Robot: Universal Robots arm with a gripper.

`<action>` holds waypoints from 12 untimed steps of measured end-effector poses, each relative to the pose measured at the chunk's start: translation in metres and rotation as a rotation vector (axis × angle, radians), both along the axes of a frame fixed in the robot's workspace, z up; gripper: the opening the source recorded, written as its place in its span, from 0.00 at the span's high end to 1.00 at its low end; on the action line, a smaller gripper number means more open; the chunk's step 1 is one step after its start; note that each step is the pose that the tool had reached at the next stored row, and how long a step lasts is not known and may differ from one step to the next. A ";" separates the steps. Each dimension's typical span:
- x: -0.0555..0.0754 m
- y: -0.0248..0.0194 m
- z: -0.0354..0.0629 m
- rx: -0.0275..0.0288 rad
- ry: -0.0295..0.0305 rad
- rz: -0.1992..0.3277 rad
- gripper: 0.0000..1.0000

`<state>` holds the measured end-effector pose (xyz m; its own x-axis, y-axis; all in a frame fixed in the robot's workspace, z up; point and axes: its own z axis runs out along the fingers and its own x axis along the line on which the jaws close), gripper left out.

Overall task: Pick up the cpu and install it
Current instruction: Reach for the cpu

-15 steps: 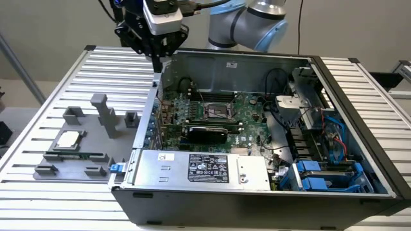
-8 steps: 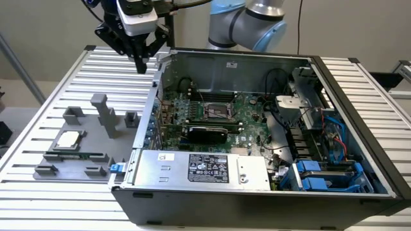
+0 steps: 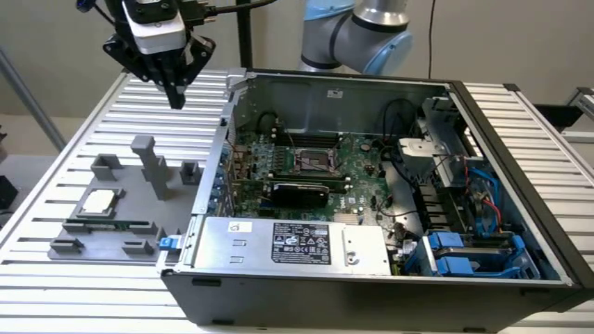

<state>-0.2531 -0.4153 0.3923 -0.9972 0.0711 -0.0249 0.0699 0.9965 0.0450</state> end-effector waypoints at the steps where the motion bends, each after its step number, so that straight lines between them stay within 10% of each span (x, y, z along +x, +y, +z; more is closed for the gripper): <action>1: -0.005 -0.0008 0.0000 -0.0003 0.0000 0.000 0.89; 12: -0.054 -0.0113 -0.0007 -0.0021 -0.0002 0.000 0.89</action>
<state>-0.3076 -0.4266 0.3916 -0.9972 0.0710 -0.0252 0.0699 0.9966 0.0429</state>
